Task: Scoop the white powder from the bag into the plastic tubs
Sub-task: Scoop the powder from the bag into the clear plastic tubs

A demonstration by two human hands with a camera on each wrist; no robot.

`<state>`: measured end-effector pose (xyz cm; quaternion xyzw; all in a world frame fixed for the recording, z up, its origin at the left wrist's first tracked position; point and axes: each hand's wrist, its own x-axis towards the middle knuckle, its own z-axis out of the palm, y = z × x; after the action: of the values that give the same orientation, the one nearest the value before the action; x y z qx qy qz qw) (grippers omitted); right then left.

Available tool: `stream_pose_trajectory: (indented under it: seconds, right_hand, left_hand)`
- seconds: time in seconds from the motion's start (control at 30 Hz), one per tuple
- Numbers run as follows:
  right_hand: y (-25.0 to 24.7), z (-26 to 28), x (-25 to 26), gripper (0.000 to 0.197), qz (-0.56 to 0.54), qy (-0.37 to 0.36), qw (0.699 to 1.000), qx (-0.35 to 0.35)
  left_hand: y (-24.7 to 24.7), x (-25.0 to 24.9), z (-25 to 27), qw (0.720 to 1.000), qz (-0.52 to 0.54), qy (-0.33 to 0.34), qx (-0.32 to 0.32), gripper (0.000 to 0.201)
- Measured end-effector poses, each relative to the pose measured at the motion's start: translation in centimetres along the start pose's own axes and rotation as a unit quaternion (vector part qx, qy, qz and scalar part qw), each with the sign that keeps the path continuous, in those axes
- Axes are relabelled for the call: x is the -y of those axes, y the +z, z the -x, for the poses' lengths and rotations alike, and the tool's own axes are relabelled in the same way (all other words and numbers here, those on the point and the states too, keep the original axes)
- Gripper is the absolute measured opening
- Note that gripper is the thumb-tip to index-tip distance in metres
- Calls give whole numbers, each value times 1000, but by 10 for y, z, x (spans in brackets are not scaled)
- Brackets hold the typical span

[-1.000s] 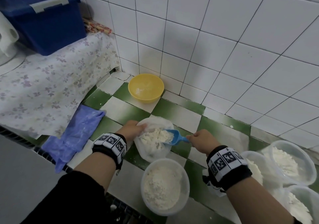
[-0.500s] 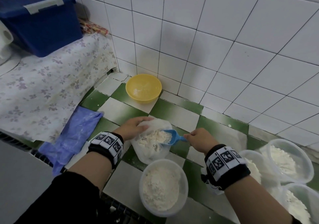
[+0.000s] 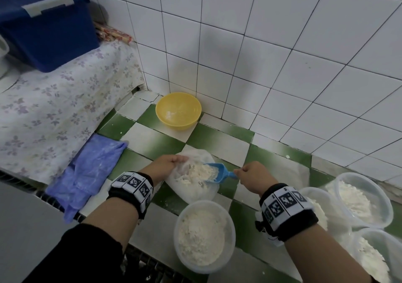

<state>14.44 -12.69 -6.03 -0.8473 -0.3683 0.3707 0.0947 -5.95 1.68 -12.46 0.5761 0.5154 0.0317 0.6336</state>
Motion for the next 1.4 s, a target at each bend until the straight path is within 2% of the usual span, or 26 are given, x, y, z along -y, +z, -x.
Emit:
stream_pose_trajectory:
  seconds: [0.13,0.43,0.67,0.73,0.83,0.97,1.1,1.2,1.27,1.33,1.4]
  right_hand:
    - [1,-4,-1,38,11,4,1000,-15]
    - [7,-10,-6,38,-27,19,999,0]
    - [15,-9,-9,36,-100,17,994,30]
    - [14,-9,-12,30,-150,26,987,46]
    - [11,-4,-12,30,-217,54,972,76]
    - [4,0,-6,34,-226,50,971,50]
    - [-4,7,-3,34,-175,20,984,36]
    - [1,15,1,30,-112,0,992,60]
    - [6,16,3,27,-54,-10,997,48]
    - [10,14,5,27,-31,-8,999,23]
    - [10,13,6,32,-2,-9,1000,6]
  left_hand:
    - [4,6,2,998,55,-5,-5,29]
    - [14,-1,7,989,133,-3,57,31]
    - [7,3,11,988,141,-7,60,38]
    - [5,6,12,991,122,-9,49,35]
    - [6,9,13,995,96,-9,31,38]
    - [11,15,17,998,65,-9,-1,46]
    - [16,19,20,999,-28,8,-39,59]
    - [17,22,24,990,-124,12,-63,69]
    - [18,26,28,984,-168,2,-65,73]
    - [17,29,31,978,-197,-11,-70,72]
    - [14,32,30,978,-192,-28,-71,62]
